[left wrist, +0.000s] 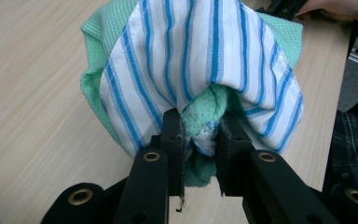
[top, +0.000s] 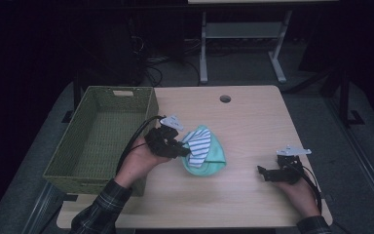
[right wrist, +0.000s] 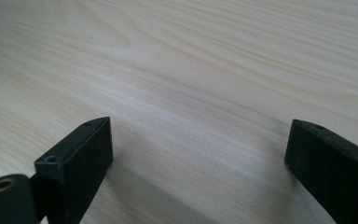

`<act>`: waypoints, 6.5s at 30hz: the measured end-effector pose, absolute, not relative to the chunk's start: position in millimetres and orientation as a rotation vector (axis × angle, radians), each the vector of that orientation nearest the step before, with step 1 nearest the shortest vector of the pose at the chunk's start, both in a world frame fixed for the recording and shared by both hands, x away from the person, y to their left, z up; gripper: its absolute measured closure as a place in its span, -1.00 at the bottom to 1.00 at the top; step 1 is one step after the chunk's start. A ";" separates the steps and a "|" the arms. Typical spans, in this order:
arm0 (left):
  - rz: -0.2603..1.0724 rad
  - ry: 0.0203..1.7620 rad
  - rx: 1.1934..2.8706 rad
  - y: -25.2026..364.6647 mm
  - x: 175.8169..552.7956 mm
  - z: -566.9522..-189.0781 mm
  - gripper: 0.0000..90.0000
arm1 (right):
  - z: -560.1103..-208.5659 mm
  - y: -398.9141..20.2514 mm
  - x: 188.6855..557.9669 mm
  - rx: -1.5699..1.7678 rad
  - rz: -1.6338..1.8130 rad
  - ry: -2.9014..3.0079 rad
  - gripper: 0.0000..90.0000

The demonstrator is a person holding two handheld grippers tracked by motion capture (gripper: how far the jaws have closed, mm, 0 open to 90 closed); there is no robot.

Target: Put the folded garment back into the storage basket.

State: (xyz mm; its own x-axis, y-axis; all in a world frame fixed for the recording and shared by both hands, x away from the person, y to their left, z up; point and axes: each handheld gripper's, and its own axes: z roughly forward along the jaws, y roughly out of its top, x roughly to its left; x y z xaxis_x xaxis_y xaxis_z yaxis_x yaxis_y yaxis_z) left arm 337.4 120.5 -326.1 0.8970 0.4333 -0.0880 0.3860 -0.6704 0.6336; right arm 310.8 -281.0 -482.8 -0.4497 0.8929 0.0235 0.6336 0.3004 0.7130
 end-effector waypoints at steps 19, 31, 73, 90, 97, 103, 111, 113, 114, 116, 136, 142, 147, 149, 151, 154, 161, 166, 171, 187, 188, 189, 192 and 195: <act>0.194 0.686 2.357 162.3 349.2 -297.2 0.67 | -482.7 -280.8 310.7 1.374 0.940 2.194 -0.84; 0.265 0.779 2.318 195.2 354.4 -283.8 0.67 | -482.8 -280.8 310.7 1.374 0.940 2.194 -0.84; 0.457 1.202 2.150 316.2 360.8 -296.6 0.67 | -482.8 -280.9 310.8 1.372 0.940 2.195 -0.84; 0.448 1.310 2.112 339.1 365.9 -343.4 0.67 | -482.8 -280.9 310.8 1.372 0.940 2.195 -0.84; 0.438 1.321 2.114 339.3 368.0 -362.6 0.67 | -482.8 -280.9 310.8 1.372 0.941 2.195 -0.84; 0.428 1.350 2.134 337.6 371.2 -380.5 0.67 | -482.8 -280.9 310.8 1.372 0.941 2.195 -0.84; 0.421 1.354 2.178 334.0 374.7 -390.6 0.66 | -482.9 -280.8 310.9 1.372 0.941 2.195 -0.84; 0.404 1.349 2.182 333.8 375.0 -391.7 0.66 | -482.9 -281.0 310.9 1.371 0.940 2.195 -0.84; 0.394 1.356 2.177 334.0 375.1 -393.0 0.65 | -482.9 -280.6 310.8 1.376 0.943 2.192 -0.84; 0.387 1.359 2.186 334.4 374.9 -394.3 0.64 | -482.8 -280.5 310.5 1.380 0.941 2.190 -0.84; 0.366 1.395 2.213 334.1 378.5 -400.6 -0.10 | -482.8 -280.4 310.1 1.373 0.941 2.194 -0.84; 0.374 1.388 2.213 333.8 379.3 -399.5 -0.54 | -482.8 -280.5 309.7 1.374 0.940 2.193 -0.84; 0.380 1.366 2.199 332.7 378.3 -395.4 -0.70 | -482.7 -280.5 309.5 1.377 0.940 2.193 -0.84; 0.391 1.359 2.192 331.8 377.2 -391.1 -0.70 | -482.7 -280.5 309.6 1.376 0.940 2.193 -0.84; 0.396 1.345 2.172 330.6 375.3 -386.2 -0.70 | -482.7 -280.5 309.6 1.376 0.940 2.193 -0.84; 0.413 1.325 2.160 326.9 372.5 -378.2 -0.70 | -482.8 -280.5 309.6 1.375 0.940 2.193 -0.84; 0.428 1.272 2.120 311.9 365.1 -360.0 -0.70 | -482.7 -280.5 309.6 1.376 0.940 2.193 -0.84; 0.425 1.238 2.089 298.4 360.9 -349.5 -0.70 | -482.7 -280.5 309.6 1.376 0.940 2.193 -0.84; 0.403 1.179 2.080 282.4 356.0 -340.0 -0.70 | -482.8 -280.5 309.6 1.375 0.940 2.193 -0.84; 0.344 1.028 2.108 228.6 347.0 -327.6 -0.70 | -482.8 -280.5 309.6 1.376 0.940 2.193 -0.84; 0.341 1.013 2.111 224.6 346.5 -327.6 -0.70 | -482.7 -280.5 309.6 1.376 0.940 2.193 -0.84; 0.334 1.006 2.111 220.0 345.8 -327.6 -0.70 | -482.7 -280.5 309.6 1.376 0.940 2.193 -0.84; 0.319 0.976 2.115 207.1 344.8 -327.9 -0.70 | -482.7 -280.4 309.6 1.377 0.940 2.193 -0.84; 0.302 0.950 2.121 194.2 344.6 -329.2 -0.69 | -482.7 -280.5 309.6 1.377 0.940 2.193 -0.84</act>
State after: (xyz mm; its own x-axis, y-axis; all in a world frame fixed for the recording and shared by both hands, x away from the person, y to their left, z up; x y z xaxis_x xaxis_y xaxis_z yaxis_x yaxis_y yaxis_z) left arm 344.6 194.2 -329.2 0.6928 0.7153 -0.0917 0.5306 -0.4195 0.7365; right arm 309.6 -280.5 -482.7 -0.4450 0.8951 0.0281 0.6374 0.2945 0.7120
